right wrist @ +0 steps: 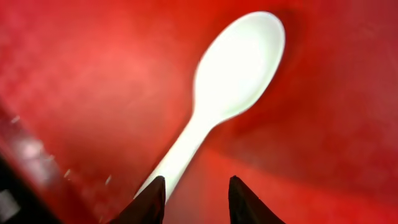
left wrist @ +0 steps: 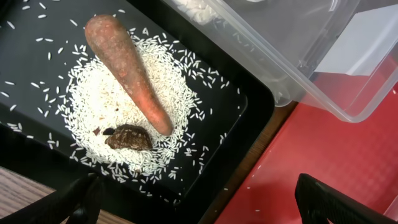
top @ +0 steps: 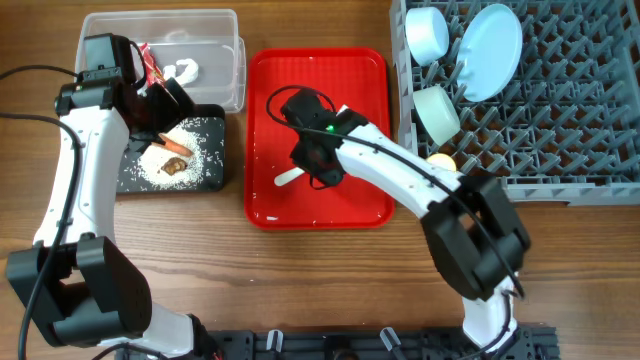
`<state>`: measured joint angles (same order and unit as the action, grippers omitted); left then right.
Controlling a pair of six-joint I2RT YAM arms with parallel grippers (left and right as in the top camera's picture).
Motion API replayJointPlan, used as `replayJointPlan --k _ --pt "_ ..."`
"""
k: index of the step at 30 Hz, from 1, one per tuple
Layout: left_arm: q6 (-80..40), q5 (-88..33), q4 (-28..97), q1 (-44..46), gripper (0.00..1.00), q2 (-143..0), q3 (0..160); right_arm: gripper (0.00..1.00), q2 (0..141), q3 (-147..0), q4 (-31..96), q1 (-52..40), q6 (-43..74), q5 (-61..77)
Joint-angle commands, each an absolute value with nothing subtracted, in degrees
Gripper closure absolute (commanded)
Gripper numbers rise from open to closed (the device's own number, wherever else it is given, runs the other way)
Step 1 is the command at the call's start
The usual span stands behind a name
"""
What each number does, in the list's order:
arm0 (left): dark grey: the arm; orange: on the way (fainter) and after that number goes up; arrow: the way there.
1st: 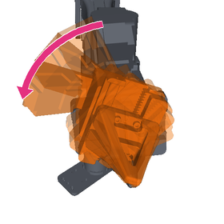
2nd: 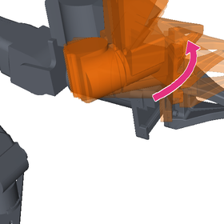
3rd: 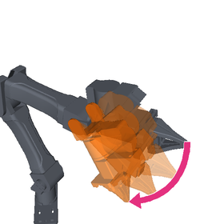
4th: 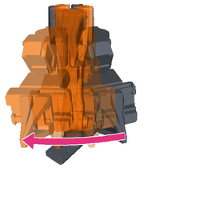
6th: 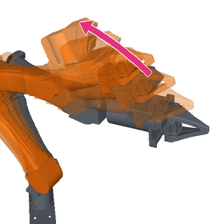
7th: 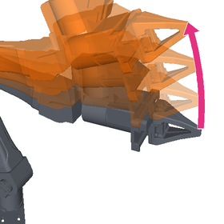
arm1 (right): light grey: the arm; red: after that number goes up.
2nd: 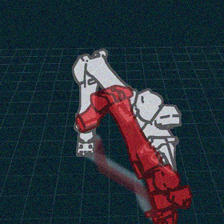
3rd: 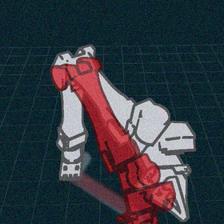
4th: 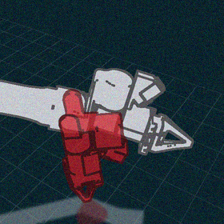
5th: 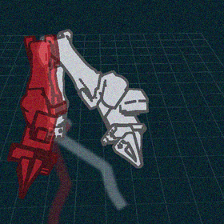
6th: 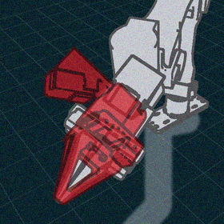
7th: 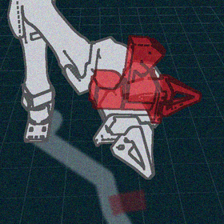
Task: Sort waste into correct bins and load items into the dishwasher rack
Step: 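Grasp white spoon from red tray with right gripper, then insert white spoon into dish rack with right gripper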
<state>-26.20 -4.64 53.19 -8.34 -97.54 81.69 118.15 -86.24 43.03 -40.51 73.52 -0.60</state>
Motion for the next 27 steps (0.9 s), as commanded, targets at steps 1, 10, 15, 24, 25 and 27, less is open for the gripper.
replayJointPlan --k 1,10,15,24,25,27 --pt "-25.9 -5.3 53.2 -8.1 0.0 -96.9 81.8 0.66 121.4 -86.2 40.7 -40.5 76.6 -4.2" --pt "-25.9 -5.3 53.2 -8.1 0.0 -96.9 81.8 0.68 124.4 -86.2 36.7 -39.3 76.4 -6.2" --pt "-25.9 -5.3 53.2 -8.1 0.0 -96.9 81.8 0.96 124.4 -86.2 36.9 -39.3 73.4 -5.2" --pt "-25.9 -5.3 53.2 -8.1 0.0 -96.9 81.8 0.96 116.6 -92.7 33.1 -36.1 26.3 10.4" --pt "-25.9 -5.3 53.2 -8.1 0.0 -96.9 81.8 0.96 112.5 -93.2 35.2 -33.9 23.0 10.2" --pt "-25.9 -5.3 53.2 -8.1 0.0 -96.9 81.8 0.96 104.6 -93.2 38.9 -28.8 19.9 10.2"
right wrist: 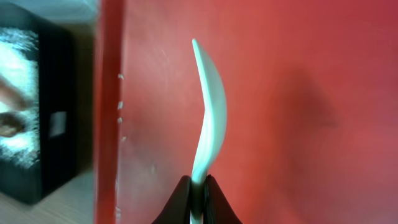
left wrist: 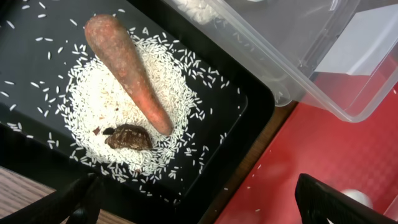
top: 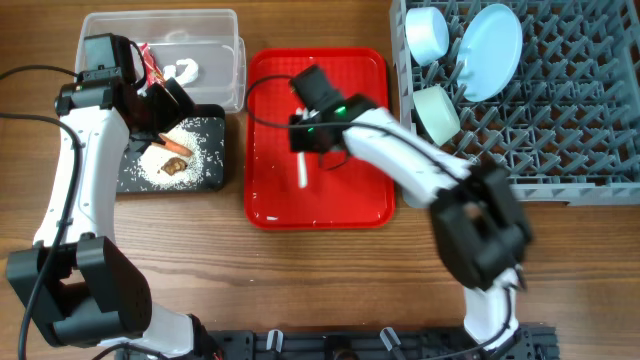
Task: Sort waste into correct bins and load items into the dishwasher rack
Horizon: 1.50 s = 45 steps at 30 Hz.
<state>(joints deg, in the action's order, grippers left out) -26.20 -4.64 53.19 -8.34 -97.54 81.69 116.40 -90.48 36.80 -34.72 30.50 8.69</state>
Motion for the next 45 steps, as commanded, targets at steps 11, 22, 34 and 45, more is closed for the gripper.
replayJointPlan --k 11,22,34,45 --pt "-25.9 -5.3 53.2 -8.1 0.0 -96.9 81.8 0.96 88.6 -90.7 61.1 -0.4 -7.5 -7.1" --pt "-25.9 -5.3 53.2 -8.1 0.0 -96.9 81.8 0.66 104.2 -87.6 60.0 1.2 -2.3 -7.7" --pt "-25.9 -5.3 53.2 -8.1 0.0 -96.9 81.8 0.0 79.3 -98.3 73.6 1.1 30.1 17.6" --pt "-25.9 -5.3 53.2 -8.1 0.0 -96.9 81.8 0.0 67.3 -77.5 43.9 1.3 0.9 2.0"
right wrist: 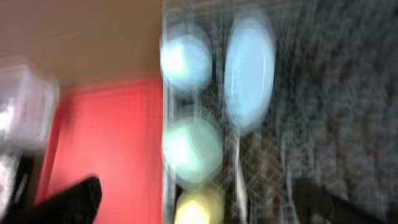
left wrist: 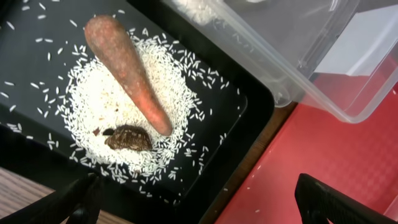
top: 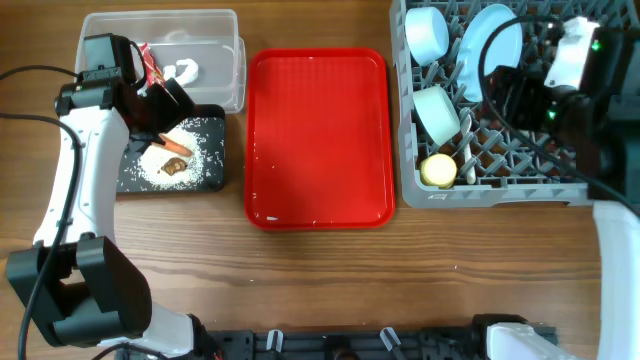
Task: Sort waste into correct bins and load items into the dishwasher rack
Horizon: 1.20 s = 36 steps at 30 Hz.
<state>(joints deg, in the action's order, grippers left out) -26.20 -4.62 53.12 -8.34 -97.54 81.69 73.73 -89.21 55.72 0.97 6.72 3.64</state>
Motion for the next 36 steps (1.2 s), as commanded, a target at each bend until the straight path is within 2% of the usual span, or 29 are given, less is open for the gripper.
replayJointPlan --k 1,4,7,8,12,23,36 --pt "-25.9 -5.3 53.2 -8.1 0.0 -96.9 81.8 0.0 64.2 -71.7 38.6 1.3 -0.5 3.4" --pt "-25.9 -5.3 53.2 -8.1 0.0 -96.9 81.8 0.0 47.1 -46.0 19.4 1.2 -0.4 8.9" --pt "-25.9 -5.3 53.2 -8.1 0.0 -96.9 81.8 0.0 30.8 -25.7 5.8 1.1 0.7 9.1" --pt "-25.9 -5.3 53.2 -8.1 0.0 -96.9 81.8 0.0 24.8 -19.0 2.7 1.1 2.2 9.1" --pt "-25.9 -5.3 53.2 -8.1 0.0 -96.9 81.8 0.0 12.1 -7.3 -0.1 -0.4 5.2 9.1" --pt "-25.9 -5.3 53.2 -8.1 0.0 -96.9 81.8 0.0 0.2 -0.3 -1.7 -3.4 5.1 9.8" --pt "-25.9 -5.3 53.2 -8.1 0.0 -96.9 81.8 0.0 1.0 -0.3 -0.8 -3.6 5.1 9.8"
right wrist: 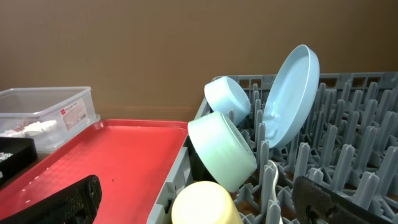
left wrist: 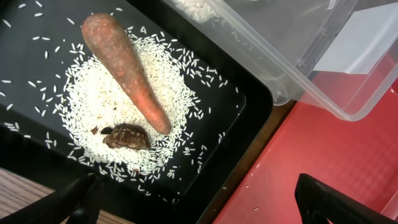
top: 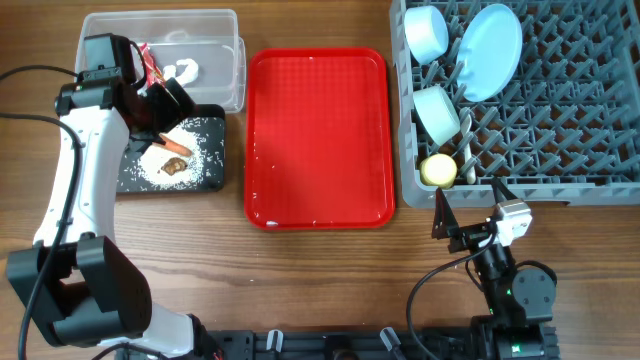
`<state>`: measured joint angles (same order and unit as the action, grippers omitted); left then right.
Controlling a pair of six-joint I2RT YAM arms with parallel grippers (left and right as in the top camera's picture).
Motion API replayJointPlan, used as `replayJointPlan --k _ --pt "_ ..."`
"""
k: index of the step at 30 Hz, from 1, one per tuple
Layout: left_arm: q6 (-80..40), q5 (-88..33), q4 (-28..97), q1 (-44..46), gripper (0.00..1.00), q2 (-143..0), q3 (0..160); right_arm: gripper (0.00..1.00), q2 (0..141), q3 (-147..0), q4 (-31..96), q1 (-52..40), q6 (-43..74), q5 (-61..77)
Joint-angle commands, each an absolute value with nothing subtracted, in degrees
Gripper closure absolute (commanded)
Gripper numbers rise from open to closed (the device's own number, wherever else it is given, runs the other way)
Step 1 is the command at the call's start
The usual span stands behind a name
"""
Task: Sort waste into correct bins and load items into the dishwasher rack
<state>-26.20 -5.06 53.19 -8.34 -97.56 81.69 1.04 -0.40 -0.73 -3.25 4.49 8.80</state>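
A white spoon (top: pixel 466 150) stands among the tines of the grey dishwasher rack (top: pixel 560 130), beside a yellow cup (top: pixel 438 170) and a green bowl (top: pixel 437 112). In the right wrist view the spoon (right wrist: pixel 272 180) shows right of the cup (right wrist: pixel 205 202). My right gripper (top: pixel 468 205) is open and empty, low in front of the rack. The red tray (top: pixel 320 140) holds only rice grains. My left gripper (left wrist: pixel 199 208) hangs open over the black tray (left wrist: pixel 249 118), which holds rice, a carrot (left wrist: pixel 124 68) and a brown lump (left wrist: pixel 126 135).
A clear bin (top: pixel 200 50) at the back left holds a red wrapper and white scraps. A blue bowl (top: pixel 427 32) and blue plate (top: pixel 490 50) stand in the rack's back rows. Cables run along the table's front edge.
My right arm was up over the rack's right side; now it sits folded low at the table's front, gripper open and facing the rack. The spoon stays in the rack. The left arm barely shifted.
My right gripper stood open around the white spoon on the red tray. Then it was shut on the spoon, above the tray. Later the spoon stood in the rack by the yellow cup with the gripper open above. Now that arm rests at the front.
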Motion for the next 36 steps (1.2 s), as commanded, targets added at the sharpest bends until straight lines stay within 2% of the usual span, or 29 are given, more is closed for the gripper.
replayJointPlan --k 1,5,7,8,10,12,15,19,25,33,36 --pt "-25.9 -5.3 53.2 -8.1 0.0 -96.9 81.8 0.0 1.0 -0.3 -0.8 -3.6 5.1 9.8" --pt "-24.9 -2.3 52.9 -7.8 0.0 -93.5 81.5 0.0 1.0 -0.3 -0.8 -3.6 5.1 9.8" --pt "-18.3 -5.4 46.0 -5.6 0.0 -90.7 78.9 0.0 1.0 -0.3 -0.8 -3.6 5.1 9.8" --pt "-11.2 -8.2 38.7 -2.9 0.0 -87.3 74.4 0.0 1.0 -0.3 -0.8 -3.6 5.1 9.8" --pt "-6.0 -8.5 25.6 1.4 0.0 -79.9 63.1 0.0 1.0 -0.3 -0.8 -3.6 5.1 9.8" --pt "-6.5 -8.3 12.0 3.0 0.0 -70.6 48.5 0.0 1.0 -0.3 -0.8 -3.6 5.1 9.8" --pt "-7.8 -8.5 -1.4 3.0 0.0 -57.0 29.6 0.0 1.0 -0.3 -0.8 -3.6 5.1 9.8" --pt "-7.9 -7.2 -13.7 3.0 0.0 -39.0 11.0 0.0 1.0 -0.3 -0.8 -3.6 5.1 9.8" --pt "-8.0 -5.3 -10.8 1.7 0.0 -18.1 0.8 0.0 1.0 -0.3 -0.8 -3.6 5.1 9.8" --pt "-8.2 -5.6 3.8 0.1 0.0 -5.8 0.4 0.0 1.0 -0.3 -0.8 -3.6 5.1 9.8" --pt "-8.4 -5.5 4.1 0.1 0.0 -2.5 0.4 0.0 1.0 -0.3 -0.8 -3.6 5.1 9.8"
